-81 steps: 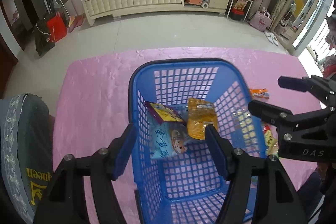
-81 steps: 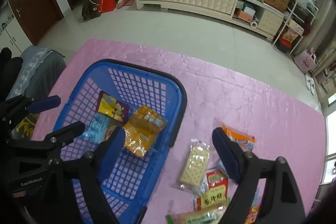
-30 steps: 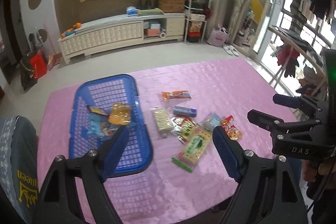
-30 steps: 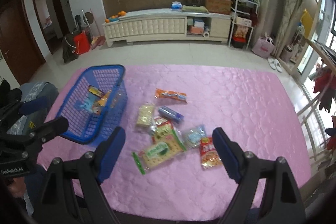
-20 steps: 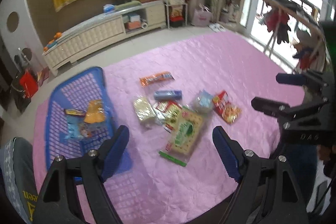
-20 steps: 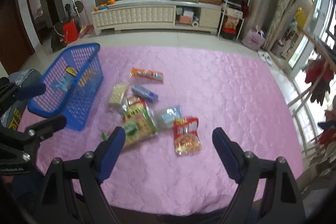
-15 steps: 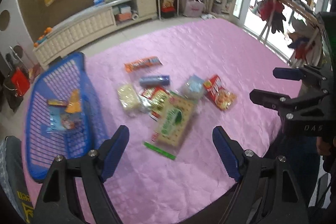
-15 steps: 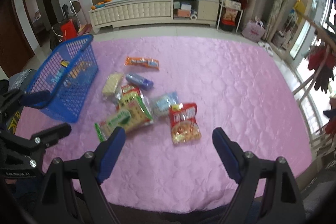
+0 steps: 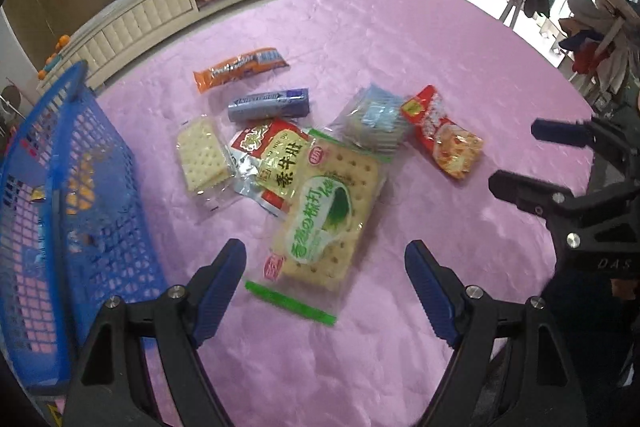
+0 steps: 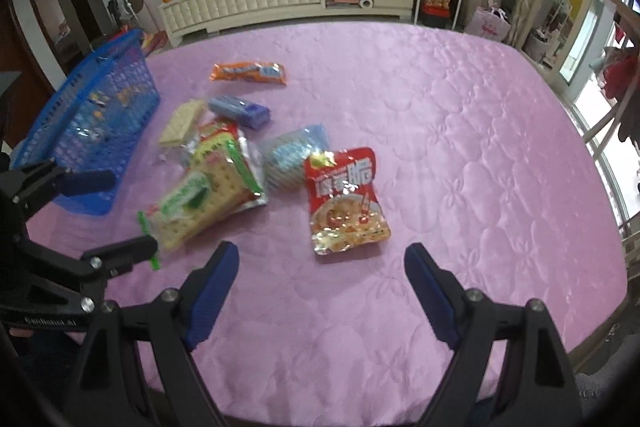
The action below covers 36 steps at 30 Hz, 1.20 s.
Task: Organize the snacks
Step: 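Lower the left tool onto the green-labelled cracker pack while the right tool approaches the red snack bag, then close the left tool on the cracker pack while the right tool grips the red snack bag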
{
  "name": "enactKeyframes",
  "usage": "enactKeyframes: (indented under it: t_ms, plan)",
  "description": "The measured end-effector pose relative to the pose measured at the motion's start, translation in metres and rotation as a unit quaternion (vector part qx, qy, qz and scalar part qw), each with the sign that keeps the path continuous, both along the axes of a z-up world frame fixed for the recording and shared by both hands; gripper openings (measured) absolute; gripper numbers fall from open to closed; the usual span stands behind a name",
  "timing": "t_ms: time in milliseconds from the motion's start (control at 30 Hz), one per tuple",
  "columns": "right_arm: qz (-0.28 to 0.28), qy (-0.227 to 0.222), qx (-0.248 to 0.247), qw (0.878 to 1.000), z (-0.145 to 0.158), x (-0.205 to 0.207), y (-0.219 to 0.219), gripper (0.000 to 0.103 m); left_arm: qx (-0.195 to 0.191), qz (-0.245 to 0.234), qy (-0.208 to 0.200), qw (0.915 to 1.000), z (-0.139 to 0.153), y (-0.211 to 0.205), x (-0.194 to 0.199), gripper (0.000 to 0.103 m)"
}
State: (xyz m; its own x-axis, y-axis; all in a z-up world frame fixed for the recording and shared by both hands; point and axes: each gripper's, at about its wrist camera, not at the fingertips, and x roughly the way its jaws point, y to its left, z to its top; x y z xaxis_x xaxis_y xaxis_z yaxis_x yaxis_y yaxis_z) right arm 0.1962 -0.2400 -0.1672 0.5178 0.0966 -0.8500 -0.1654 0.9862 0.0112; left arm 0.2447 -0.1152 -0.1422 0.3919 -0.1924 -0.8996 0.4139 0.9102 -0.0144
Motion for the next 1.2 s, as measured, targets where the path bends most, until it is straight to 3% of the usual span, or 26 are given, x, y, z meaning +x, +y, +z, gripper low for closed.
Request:
enactKeyframes:
  t_ms: [133, 433, 500, 567, 667, 833, 1000, 1067, 1200]
  plan:
    - [0.001, 0.023, 0.037, 0.999, -0.017, 0.011, -0.008, 0.088, 0.008, -0.008, 0.028, 0.9996, -0.024, -0.004, 0.018, 0.08]
    - [-0.003, 0.022, 0.045, 0.999, -0.03, 0.022, -0.022, 0.088, 0.012, -0.02, 0.057, 0.9981, -0.051, -0.009, 0.037, 0.08]
    - [-0.006, 0.02, 0.038, 0.999, -0.032, 0.022, -0.022, 0.088, 0.012, -0.024, 0.064, 0.9976, -0.054, -0.01, 0.036, 0.077]
    - [-0.008, 0.02, 0.039, 0.999, -0.032, 0.021, -0.023, 0.088, 0.026, -0.028, 0.058, 0.9976, -0.055, -0.014, 0.031, 0.067]
    - [-0.011, 0.006, 0.039, 0.999, -0.03, 0.019, -0.022, 0.088, 0.012, -0.027, 0.059, 0.9978, -0.052, -0.015, 0.022, 0.057]
    - [-0.012, -0.028, 0.028, 0.999, -0.018, 0.01, -0.022, 0.088, 0.007, -0.005, 0.055, 0.9985, -0.05, -0.016, 0.007, 0.055]
    - [-0.013, -0.013, -0.005, 1.0, -0.016, 0.015, -0.019, 0.088, -0.019, 0.03, 0.03, 0.9989, -0.03, -0.005, -0.01, 0.055]
    - [0.003, -0.003, 0.009, 1.0, -0.017, 0.02, -0.021, 0.088, -0.022, 0.041, 0.019, 0.9988, -0.02, -0.002, -0.017, 0.055]
    - [0.011, -0.012, -0.016, 1.0, -0.018, 0.03, -0.019, 0.088, -0.025, 0.06, 0.003, 0.9979, -0.009, 0.0, -0.021, 0.055]
